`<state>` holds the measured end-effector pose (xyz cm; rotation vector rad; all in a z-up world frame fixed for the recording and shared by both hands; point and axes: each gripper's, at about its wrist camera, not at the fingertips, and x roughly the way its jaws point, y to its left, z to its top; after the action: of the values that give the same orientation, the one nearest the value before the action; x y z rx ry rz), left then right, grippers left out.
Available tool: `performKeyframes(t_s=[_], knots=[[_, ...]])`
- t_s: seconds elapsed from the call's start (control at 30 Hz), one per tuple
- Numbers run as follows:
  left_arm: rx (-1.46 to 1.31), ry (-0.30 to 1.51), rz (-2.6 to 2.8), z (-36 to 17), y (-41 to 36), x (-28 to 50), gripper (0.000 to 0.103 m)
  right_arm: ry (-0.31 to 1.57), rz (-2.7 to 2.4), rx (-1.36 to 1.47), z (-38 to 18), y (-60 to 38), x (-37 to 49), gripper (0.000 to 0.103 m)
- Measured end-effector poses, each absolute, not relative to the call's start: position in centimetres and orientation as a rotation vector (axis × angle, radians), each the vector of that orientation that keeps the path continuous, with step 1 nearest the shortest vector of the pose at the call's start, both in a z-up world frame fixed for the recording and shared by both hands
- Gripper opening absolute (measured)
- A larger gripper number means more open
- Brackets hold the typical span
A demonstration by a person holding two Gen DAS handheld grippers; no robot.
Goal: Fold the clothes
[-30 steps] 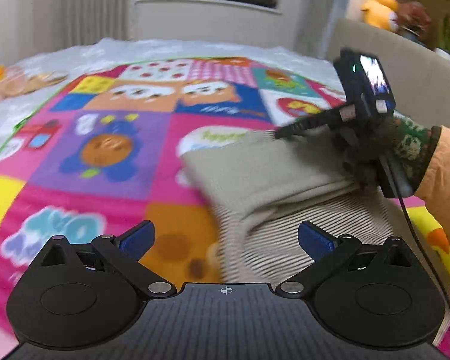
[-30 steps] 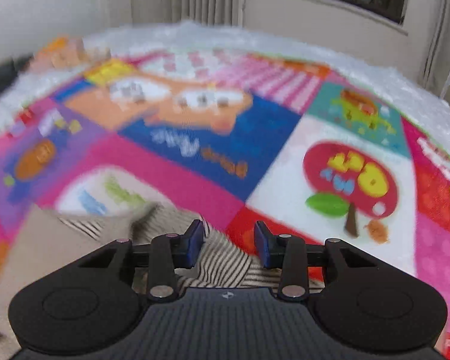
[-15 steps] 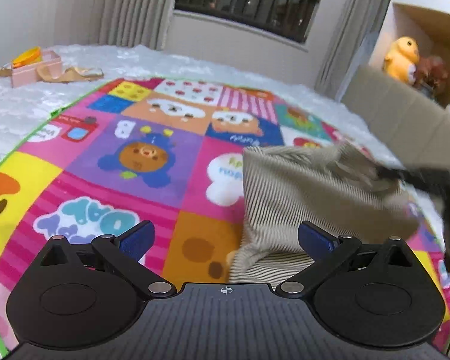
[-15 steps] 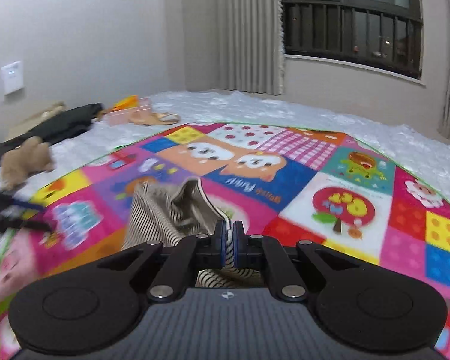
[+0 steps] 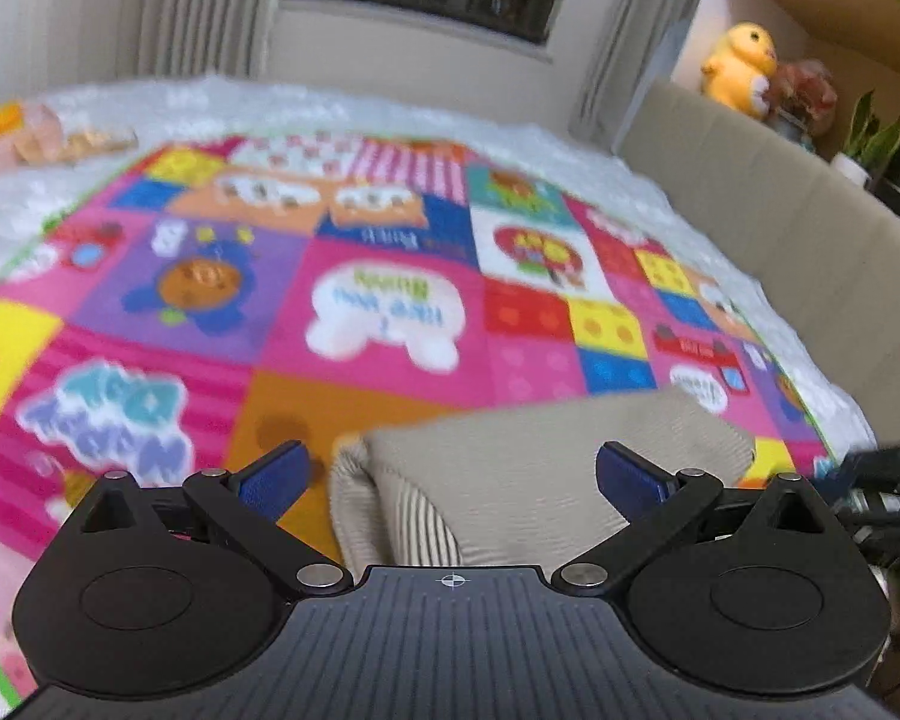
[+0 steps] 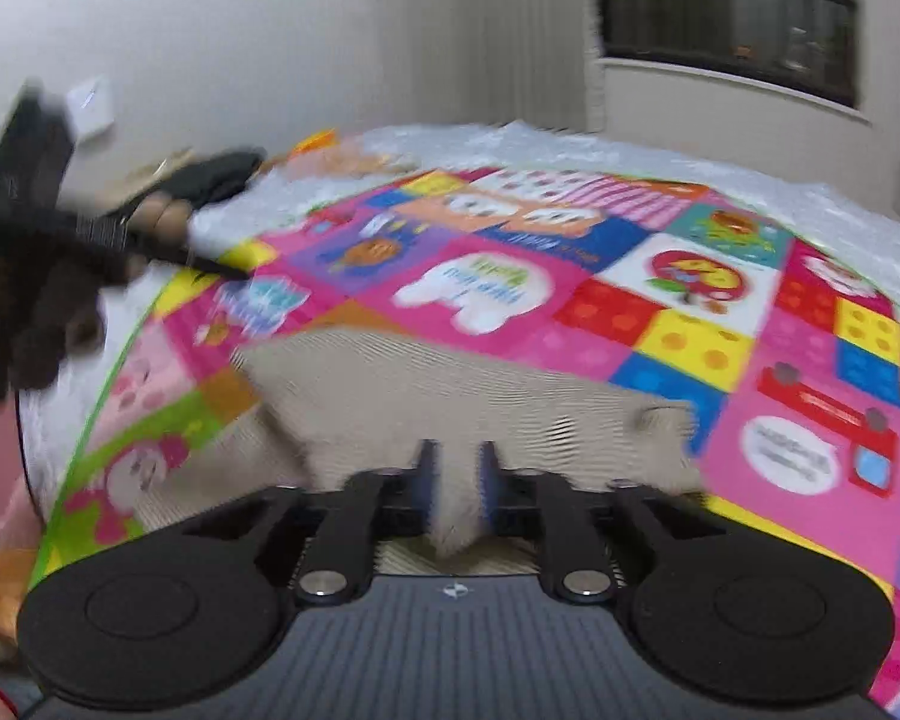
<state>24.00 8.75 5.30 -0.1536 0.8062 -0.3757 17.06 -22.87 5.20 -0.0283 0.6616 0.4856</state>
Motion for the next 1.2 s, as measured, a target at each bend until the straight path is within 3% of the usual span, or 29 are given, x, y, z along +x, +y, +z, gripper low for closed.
performKeyframes(t_s=[0.07,0.27,0.53,0.73,0.77,0.8,0.83,0.93,1.2], knots=[[-0.204,0.869,-0.393,3.6,8.7,24.8,0.103,0.663,0.431,0.09,5.6,-25.3,17.7,0.069],[-0.381,1.007,-0.441,-1.4,9.1,27.3,0.103,0.869,0.297,0.473,0.7,-31.2,22.6,0.07],[-0.481,1.008,-0.427,-3.3,9.4,29.2,0.103,0.977,0.323,0.522,-4.8,-28.6,27.2,0.07],[-0.614,1.063,-0.384,-4.5,10.3,31.0,0.102,0.891,0.35,0.379,-4.6,-26.9,28.4,0.039],[-0.617,1.054,-0.395,-4.2,10.3,30.9,0.099,0.881,0.354,0.362,-4.4,-26.6,28.4,0.034],[-0.621,1.045,-0.406,-3.9,10.3,30.8,0.083,0.863,0.357,0.341,-3.9,-26.4,28.2,0.031],[-0.624,1.037,-0.417,-3.7,10.2,30.7,0.057,0.846,0.36,0.319,-3.4,-26.2,28.0,0.029],[-0.59,1.002,-0.44,-1.9,9.8,28.9,0.034,0.778,0.387,0.276,-1.1,-25.9,26.8,0.024],[-0.51,0.906,-0.534,2.9,9.6,20.6,0.029,0.714,0.499,0.339,3.0,-28.3,20.0,0.024]])
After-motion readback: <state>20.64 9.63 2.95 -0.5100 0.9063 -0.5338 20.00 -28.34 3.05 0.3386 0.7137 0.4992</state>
